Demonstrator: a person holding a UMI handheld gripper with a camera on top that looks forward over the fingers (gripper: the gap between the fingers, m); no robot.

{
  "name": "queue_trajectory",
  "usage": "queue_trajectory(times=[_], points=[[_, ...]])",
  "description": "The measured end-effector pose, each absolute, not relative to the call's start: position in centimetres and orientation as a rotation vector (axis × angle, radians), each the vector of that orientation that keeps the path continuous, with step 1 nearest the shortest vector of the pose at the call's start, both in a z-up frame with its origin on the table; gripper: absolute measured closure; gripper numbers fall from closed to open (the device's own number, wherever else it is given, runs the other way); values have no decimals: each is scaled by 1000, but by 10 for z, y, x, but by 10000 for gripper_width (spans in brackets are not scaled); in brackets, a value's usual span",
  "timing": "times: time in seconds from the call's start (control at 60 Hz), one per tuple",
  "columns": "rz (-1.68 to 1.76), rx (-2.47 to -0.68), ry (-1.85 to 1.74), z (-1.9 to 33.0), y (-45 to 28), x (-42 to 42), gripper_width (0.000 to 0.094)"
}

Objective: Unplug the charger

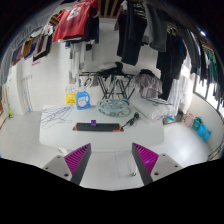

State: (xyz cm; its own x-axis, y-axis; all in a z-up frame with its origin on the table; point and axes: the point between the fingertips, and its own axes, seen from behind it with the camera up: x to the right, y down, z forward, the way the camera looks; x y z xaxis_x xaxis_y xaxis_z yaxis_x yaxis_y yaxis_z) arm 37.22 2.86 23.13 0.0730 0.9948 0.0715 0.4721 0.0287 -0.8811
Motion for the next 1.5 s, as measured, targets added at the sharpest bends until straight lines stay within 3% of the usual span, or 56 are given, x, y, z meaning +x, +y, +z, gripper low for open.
queue_trajectory(times=[0.433,0.683,1.5], points=[[911,-1512,-1571,213,-65,339,84],[972,-1448,-1563,184,-93,294,86],[1063,-1443,-1512,57,-71,29,78]])
